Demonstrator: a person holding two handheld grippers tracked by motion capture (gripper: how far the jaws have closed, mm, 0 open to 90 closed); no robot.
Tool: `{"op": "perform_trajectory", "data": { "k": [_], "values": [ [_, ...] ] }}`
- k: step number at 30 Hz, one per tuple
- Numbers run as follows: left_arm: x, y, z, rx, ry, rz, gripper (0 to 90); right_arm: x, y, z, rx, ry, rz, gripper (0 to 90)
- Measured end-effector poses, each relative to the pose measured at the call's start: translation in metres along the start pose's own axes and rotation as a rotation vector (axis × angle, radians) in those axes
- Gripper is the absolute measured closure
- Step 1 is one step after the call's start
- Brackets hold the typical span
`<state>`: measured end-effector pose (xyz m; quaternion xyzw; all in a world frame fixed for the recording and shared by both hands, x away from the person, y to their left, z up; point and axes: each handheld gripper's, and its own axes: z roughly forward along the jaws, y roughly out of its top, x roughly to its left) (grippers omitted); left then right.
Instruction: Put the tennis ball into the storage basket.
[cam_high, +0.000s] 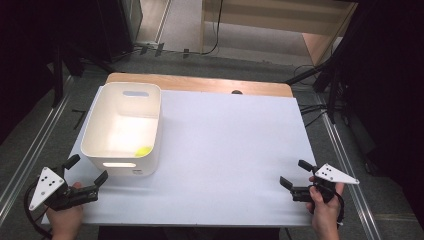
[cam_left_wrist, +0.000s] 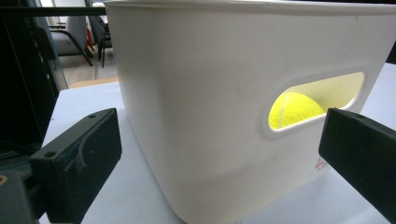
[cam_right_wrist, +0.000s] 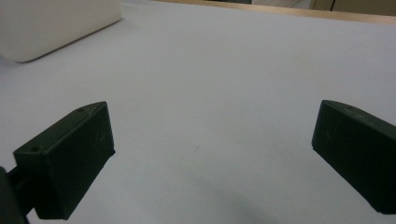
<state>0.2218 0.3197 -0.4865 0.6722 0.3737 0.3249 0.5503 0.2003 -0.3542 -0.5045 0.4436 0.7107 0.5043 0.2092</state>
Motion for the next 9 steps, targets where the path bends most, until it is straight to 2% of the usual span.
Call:
{"op": "perform_trajectory", "data": {
  "k": [4, 9],
  "values": [
    [-0.0003, 0.0, 0.0005, 0.0, 0.0, 0.001, 0.0, -0.0018, -0.0013, 0.0009, -0.009, 0.014, 0.0, 0.0],
    [-0.0001, 0.0, 0.0002, 0.002, 0.001, -0.001, 0.0, -0.0029, -0.0036, 0.0058, 0.015, 0.012, 0.015, 0.0]
  ]
}}
